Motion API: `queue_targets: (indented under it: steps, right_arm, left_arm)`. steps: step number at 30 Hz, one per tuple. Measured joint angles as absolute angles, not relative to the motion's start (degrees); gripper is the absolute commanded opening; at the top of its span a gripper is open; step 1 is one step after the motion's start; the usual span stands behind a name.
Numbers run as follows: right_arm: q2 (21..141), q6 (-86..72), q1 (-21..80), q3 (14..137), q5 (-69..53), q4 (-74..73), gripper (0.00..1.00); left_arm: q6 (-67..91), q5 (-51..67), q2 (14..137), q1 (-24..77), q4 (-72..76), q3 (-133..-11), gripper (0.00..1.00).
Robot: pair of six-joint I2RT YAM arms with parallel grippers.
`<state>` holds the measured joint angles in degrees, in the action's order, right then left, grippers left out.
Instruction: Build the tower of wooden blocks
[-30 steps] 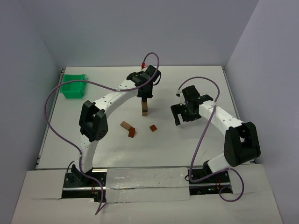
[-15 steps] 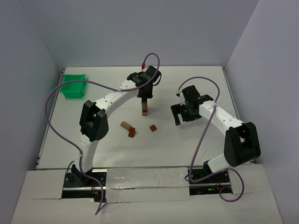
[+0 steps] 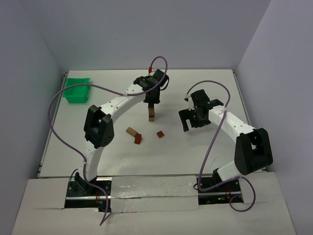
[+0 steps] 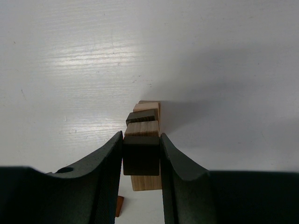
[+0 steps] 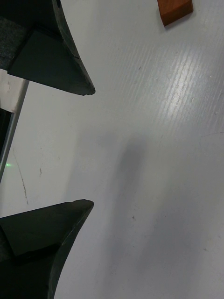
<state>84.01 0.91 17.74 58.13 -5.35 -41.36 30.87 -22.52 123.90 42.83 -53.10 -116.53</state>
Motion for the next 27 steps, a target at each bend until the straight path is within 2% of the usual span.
queue_targets:
  steps: [5, 8, 11, 14, 27]
  right_arm:
    - [84.01, 0.90, 17.74, 58.13, -5.48, -41.39, 1.00]
    - [84.01, 0.89, 17.74, 58.13, -5.51, -41.40, 1.00]
    - [84.01, 0.91, 17.74, 58.13, -5.59, -41.41, 1.00]
    - [84.01, 0.91, 17.74, 58.13, -5.65, -41.43, 1.00]
    - [82.00, 1.17, 18.82, 58.13, -7.63, -41.23, 1.00]
  left_arm:
    - [30.85, -22.52, 124.12, 42.83, -53.09, -116.60, 0.43]
    - [30.82, -22.52, 124.48, 42.83, -53.08, -116.80, 0.51]
    - [30.76, -22.51, 124.64, 42.83, -53.11, -116.88, 0.67]
    - [30.72, -22.49, 124.64, 42.83, -53.11, -116.97, 0.77]
    - [28.67, -20.03, 123.80, 41.13, -53.29, -120.75, 0.99]
